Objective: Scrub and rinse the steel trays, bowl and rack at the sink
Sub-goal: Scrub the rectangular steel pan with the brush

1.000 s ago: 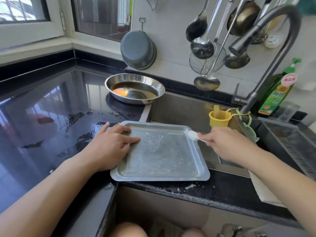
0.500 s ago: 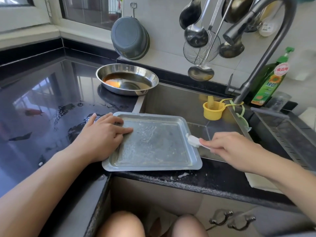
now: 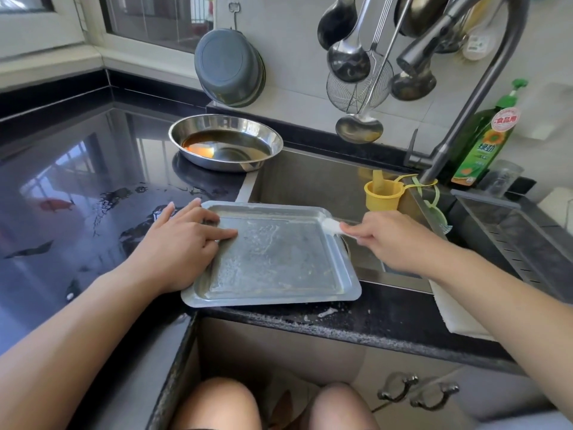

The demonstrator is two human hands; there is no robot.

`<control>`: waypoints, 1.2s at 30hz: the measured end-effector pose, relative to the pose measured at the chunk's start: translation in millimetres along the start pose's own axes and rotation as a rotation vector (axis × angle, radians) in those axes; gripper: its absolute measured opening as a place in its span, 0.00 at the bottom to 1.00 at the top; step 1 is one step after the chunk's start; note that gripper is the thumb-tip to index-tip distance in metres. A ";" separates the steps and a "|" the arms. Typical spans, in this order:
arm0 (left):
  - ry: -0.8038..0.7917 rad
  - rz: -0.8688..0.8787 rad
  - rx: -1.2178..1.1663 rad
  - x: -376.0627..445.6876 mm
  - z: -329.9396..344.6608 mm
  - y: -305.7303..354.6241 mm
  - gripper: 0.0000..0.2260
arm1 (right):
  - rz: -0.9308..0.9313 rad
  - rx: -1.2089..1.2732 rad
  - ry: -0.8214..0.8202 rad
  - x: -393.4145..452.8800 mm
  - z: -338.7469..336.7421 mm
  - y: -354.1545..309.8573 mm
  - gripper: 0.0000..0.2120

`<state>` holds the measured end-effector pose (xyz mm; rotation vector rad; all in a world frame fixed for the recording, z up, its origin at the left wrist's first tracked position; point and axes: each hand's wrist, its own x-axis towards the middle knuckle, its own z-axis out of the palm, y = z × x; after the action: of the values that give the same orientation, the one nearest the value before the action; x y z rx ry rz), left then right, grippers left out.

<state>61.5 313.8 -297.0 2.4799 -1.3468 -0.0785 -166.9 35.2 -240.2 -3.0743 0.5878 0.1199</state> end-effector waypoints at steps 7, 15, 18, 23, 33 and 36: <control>0.022 -0.005 -0.033 1.0 3.5 -1.2 0.20 | -0.056 0.194 -0.035 -105.0 12.5 -14.9 0.20; 0.038 0.004 -0.004 2.0 6.7 -2.1 0.20 | 0.125 0.149 0.045 -75.1 17.6 -8.4 0.22; 0.072 -0.023 0.006 1.6 8.8 -0.3 0.21 | 0.113 0.172 0.062 -96.6 22.7 -23.5 0.22; 0.074 -0.030 0.029 1.8 13.4 0.7 0.22 | 0.173 0.126 0.110 -100.8 27.5 -31.7 0.22; 0.126 -0.023 0.175 -3.2 18.8 5.0 0.30 | 0.313 0.148 0.084 -82.9 19.7 -56.6 0.23; 0.147 -0.033 0.167 -4.3 17.9 8.2 0.32 | 0.350 0.146 0.063 -78.7 15.9 -60.5 0.23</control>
<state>48.9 308.7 -311.9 2.5863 -1.2999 0.2130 -218.7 120.8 -250.3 -2.8146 1.0815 -0.0172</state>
